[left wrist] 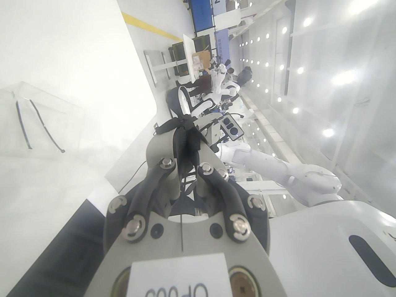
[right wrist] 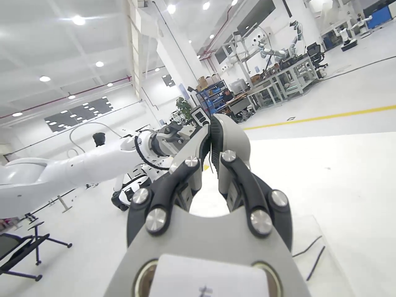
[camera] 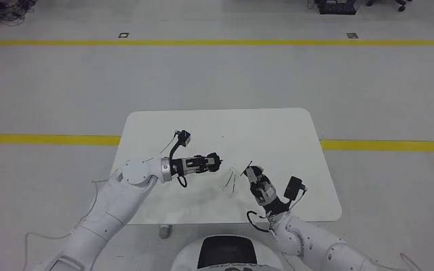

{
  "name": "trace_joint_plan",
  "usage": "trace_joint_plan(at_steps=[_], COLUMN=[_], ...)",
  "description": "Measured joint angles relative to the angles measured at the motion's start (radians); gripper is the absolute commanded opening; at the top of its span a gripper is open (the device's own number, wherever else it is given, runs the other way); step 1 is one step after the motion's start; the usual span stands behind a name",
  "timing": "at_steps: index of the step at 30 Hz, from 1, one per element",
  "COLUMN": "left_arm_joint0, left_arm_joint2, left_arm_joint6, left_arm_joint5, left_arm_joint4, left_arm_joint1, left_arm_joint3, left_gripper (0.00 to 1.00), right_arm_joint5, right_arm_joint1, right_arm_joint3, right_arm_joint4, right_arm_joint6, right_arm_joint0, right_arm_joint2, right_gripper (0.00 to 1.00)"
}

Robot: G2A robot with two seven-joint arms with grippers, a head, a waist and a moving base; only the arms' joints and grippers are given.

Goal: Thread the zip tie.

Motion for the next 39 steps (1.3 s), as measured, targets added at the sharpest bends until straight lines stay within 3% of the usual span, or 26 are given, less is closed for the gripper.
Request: trace_joint_plan(at_steps=[8, 11, 14, 28, 39], left_arm_joint0=[0.000, 0.000, 0.000, 0.000, 0.000], left_arm_joint2=[0.000, 0.000, 0.000, 0.000, 0.000], left_arm_joint6=[0.000, 0.000, 0.000, 0.000, 0.000], left_arm_joint5=[0.000, 0.000, 0.000, 0.000, 0.000], left_arm_joint4=[0.000, 0.000, 0.000, 0.000, 0.000], left_arm_joint1=[0.000, 0.000, 0.000, 0.000, 0.000], left_arm_joint3=[0.000, 0.000, 0.000, 0.000, 0.000], left_gripper=[0.00, 0.00, 0.00, 0.00, 0.00], right_arm_joint5=[0.000, 0.000, 0.000, 0.000, 0.000], right_arm_joint1=[-0.004, -0.014, -0.026, -0.100, -0.107], right_arm_joint3=[-0.017, -0.032, -0.035, 0.106, 0.121], right_arm_joint4=[0.009, -0.016, -0.025, 0.114, 0.126], right_arm_joint6=[0.002, -0.049, -0.114, -0.241, -0.225], right_arm_joint0=[-0.005, -0.003, 0.024, 0.216, 0.224], right_arm_joint2=[0.008, 0.012, -0.025, -0.264, -0.267], right_gripper=[0.00, 0.00, 0.00, 0.00, 0.00])
